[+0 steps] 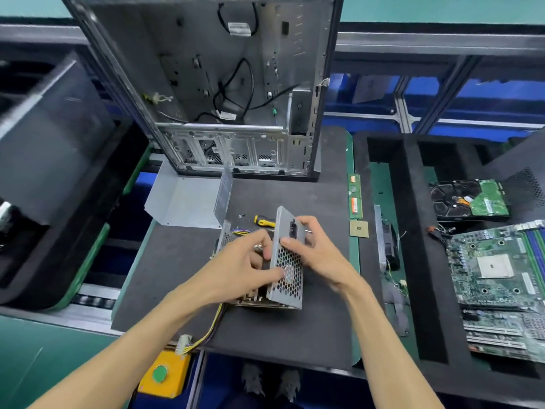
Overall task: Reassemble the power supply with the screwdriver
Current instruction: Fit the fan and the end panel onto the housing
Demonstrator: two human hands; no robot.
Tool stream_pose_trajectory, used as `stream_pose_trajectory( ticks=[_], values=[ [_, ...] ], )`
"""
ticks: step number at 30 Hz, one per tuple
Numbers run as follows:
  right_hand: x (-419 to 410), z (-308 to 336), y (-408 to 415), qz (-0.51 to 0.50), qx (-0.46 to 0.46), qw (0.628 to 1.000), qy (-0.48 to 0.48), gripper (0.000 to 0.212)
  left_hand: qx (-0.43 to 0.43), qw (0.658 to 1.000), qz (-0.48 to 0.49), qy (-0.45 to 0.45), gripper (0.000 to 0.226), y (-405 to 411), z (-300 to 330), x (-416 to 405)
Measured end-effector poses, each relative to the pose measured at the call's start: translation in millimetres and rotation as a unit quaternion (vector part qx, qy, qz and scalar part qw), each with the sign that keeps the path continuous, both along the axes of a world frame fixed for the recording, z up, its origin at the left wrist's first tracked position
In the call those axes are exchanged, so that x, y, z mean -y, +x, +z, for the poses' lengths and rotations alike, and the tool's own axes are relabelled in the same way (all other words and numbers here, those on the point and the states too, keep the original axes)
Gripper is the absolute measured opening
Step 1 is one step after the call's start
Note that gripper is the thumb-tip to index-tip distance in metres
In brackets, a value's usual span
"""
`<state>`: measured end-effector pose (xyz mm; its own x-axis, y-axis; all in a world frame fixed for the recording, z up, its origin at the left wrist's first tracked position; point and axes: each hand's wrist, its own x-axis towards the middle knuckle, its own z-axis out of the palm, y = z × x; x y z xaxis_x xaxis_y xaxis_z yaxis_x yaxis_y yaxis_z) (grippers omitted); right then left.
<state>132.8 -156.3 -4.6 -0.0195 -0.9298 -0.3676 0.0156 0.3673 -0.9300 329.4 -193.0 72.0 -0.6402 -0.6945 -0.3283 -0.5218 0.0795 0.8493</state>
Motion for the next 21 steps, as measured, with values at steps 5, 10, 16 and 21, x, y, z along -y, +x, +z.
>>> stream_pose_trajectory(
  ticks=[5, 10, 16, 21],
  values=[
    [14, 37, 7, 0.002, -0.061, 0.998, -0.027, 0.064, -0.104, 0.99, 0.043, 0.08, 0.029, 20, -7, 7],
    [25, 64, 9, 0.057, -0.202, 0.977, 0.025, 0.068, -0.129, 0.982, 0.058, 0.126, 0.03, 28, -18, 9],
    [35, 64, 42, 0.059, -0.272, 0.96, 0.016, 0.073, -0.069, 0.985, 0.088, 0.127, 0.037, 53, -21, 18],
    [34, 59, 45, 0.054, -0.302, 0.952, 0.02, 0.074, -0.083, 0.978, 0.09, 0.168, 0.047, 56, -22, 21]
  ],
)
